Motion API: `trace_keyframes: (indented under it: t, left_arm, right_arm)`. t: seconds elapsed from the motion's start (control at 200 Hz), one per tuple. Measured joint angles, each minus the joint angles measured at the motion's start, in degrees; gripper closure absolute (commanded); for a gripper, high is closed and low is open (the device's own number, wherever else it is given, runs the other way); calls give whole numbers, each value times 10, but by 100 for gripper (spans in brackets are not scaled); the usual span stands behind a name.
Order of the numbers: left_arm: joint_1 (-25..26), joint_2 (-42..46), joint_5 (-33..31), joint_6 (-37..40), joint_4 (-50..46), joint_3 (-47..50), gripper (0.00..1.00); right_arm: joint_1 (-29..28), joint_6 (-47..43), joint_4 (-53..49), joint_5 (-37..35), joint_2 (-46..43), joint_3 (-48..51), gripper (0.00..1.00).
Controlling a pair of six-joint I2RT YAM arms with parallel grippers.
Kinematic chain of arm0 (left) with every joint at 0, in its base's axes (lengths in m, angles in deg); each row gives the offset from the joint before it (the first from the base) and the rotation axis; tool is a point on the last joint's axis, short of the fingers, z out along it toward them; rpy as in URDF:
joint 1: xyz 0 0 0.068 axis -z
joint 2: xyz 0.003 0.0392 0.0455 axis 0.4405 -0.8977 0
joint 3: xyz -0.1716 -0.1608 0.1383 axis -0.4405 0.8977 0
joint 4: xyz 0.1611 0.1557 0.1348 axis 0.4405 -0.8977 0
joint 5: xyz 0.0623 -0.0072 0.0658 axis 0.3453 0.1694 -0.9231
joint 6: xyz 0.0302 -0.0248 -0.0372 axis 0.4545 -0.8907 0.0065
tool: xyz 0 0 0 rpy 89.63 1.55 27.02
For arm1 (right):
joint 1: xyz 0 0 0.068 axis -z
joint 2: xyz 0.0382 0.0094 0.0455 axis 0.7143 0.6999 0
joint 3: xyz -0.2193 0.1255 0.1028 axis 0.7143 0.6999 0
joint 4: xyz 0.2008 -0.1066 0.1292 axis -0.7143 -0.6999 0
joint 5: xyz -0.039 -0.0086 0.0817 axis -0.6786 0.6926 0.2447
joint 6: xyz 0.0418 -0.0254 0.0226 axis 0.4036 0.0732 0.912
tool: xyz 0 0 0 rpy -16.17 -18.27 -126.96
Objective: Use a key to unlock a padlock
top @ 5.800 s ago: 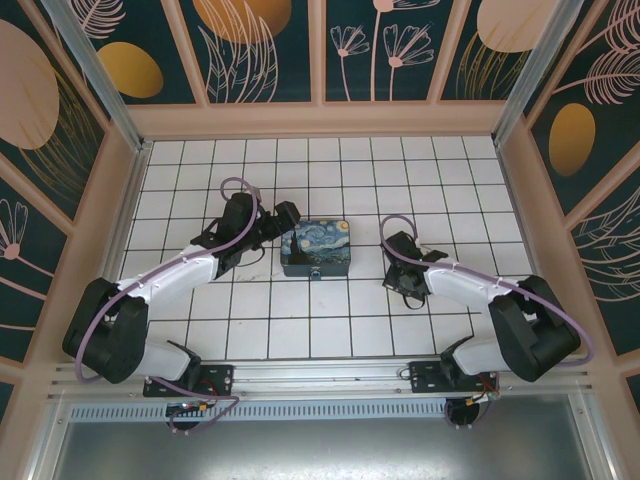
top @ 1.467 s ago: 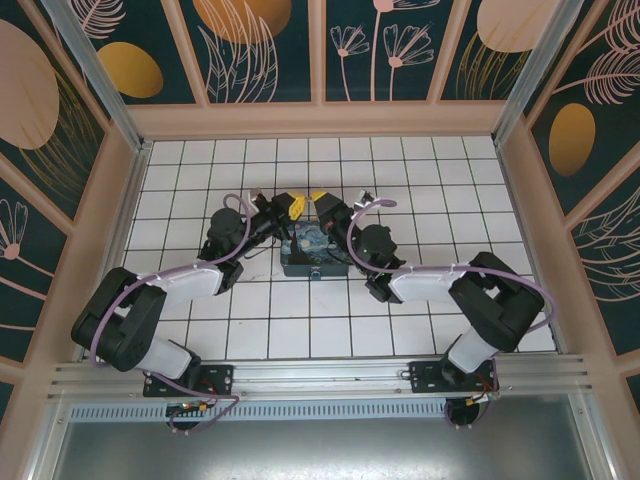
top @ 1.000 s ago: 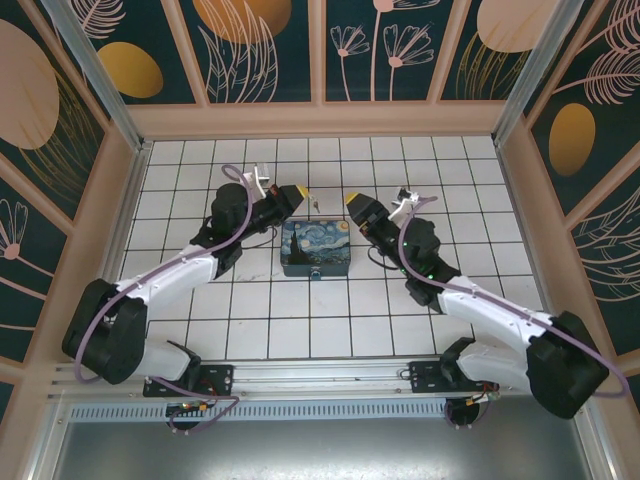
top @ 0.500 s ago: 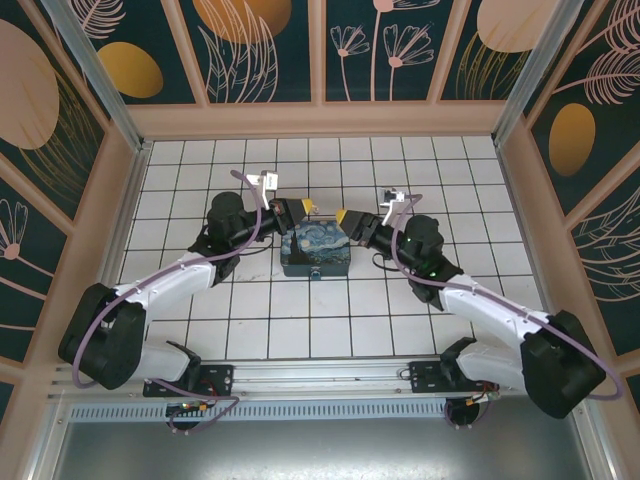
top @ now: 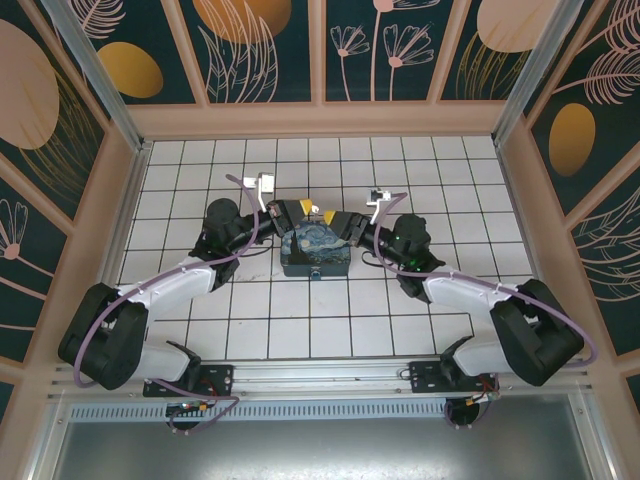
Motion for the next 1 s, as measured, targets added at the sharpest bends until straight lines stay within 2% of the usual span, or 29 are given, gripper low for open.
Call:
trace_keyframes:
  t: [0.505,0.756,0.851,0.971,1.001]
  left_arm:
    - [0,0,0,-19,21,4,100]
    - [0,0,0,-22,24,4,100]
    - [0,0,0,-23,25,4,100]
    - [0,-1,0,-25,25,4,100]
    - [-1,-1,-2,-25,26,4,100]
  right_arm:
    - [-17,12,48,4,36,-24,66]
    - [-21,21,50,3,47,-34,73]
    - [-22,23,50,4,48,-37,81]
    - [-22,20,54,6,52,-43,100]
    - [-21,22,54,8,53,-44,100]
